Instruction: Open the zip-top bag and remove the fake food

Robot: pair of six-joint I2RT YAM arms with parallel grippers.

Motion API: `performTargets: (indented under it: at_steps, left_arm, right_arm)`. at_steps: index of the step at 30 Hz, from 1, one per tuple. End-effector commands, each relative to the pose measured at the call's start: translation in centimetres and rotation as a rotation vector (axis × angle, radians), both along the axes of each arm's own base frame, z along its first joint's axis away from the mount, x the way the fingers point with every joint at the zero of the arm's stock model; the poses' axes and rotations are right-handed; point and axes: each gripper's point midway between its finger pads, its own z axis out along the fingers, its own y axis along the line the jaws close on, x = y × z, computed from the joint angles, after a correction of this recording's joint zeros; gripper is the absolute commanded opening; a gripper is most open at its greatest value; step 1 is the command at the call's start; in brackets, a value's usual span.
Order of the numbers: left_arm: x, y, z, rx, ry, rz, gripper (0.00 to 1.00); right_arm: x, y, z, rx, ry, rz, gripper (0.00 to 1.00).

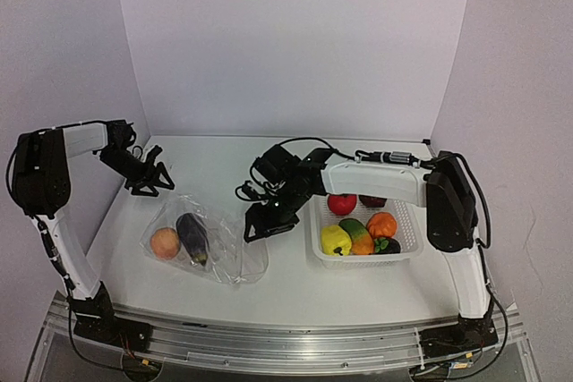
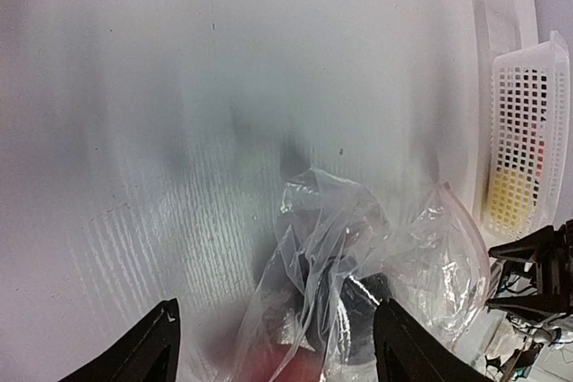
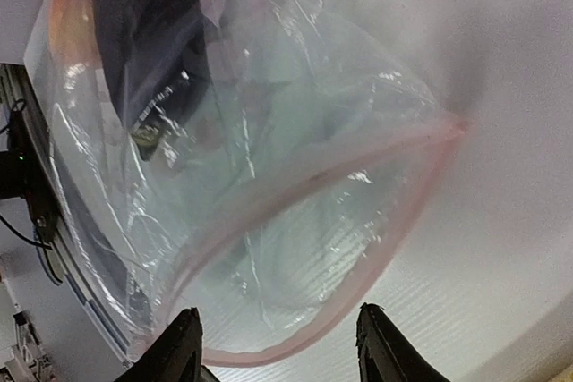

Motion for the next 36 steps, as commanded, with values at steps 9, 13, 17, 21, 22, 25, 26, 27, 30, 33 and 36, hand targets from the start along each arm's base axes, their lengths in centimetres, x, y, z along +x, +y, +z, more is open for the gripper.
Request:
performTargets:
  at_steps: [9,13,17,21,22,25,26,27,30,33,36]
  left_arm:
    - [-10.0,0.3,-1.1,-0.077,0.022,-0.431,0.74]
    - [-10.9,-1.3,0.3,-0.204,-0.037,-0.502,0.74]
    - [-11.0,-1.3,-0.5,-0.203,-0.046,-0.521,0.73]
    - [-10.8,-0.8,-2.5,-0.162,-0.024,-0.499,0.55]
    - [-11.0,-0.9,-2.8,-0.165,-0.014,-0.493,0.49]
    - [-11.2,-1.3,-3.3,-0.173,0.003,-0.479,0.39]
    - [-11.3,-1.5,-3.4,-0.177,0.007,-0.478,0.36]
    - [-11.5,-1.7,-3.6,-0.182,0.014,-0.478,0.33]
    - [-11.9,-2.2,-4.1,-0.187,0.037,-0.474,0.21]
    - [-11.9,-2.3,-4.4,-0.188,0.043,-0.463,0.09]
    - [-11.7,-2.2,-4.6,-0.173,0.043,-0.454,0.0]
  right_arm:
    - [-1.0,2.7,-1.0,0.141,0.075,-0.014,0.54]
    - [-1.3,1.3,1.3,0.148,0.028,-0.012,0.54]
    - [-1.9,-0.3,2.7,0.14,0.017,-0.038,0.54]
    - [-3.1,-2.5,0.7,0.079,0.077,-0.098,0.53]
    - [-3.5,-2.9,0.1,0.065,0.097,-0.109,0.52]
    - [-4.2,-3.4,-0.9,0.042,0.136,-0.119,0.48]
    - [-4.3,-3.5,-1.2,0.034,0.138,-0.12,0.46]
    - [-4.2,-3.6,-1.5,0.026,0.131,-0.121,0.44]
    - [-3.5,-3.1,-2.5,0.01,0.104,-0.105,0.4]
    - [-2.5,-0.8,-3.2,0.034,0.103,-0.076,0.37]
    - [-1.8,1.4,-3.8,0.069,0.102,-0.056,0.35]
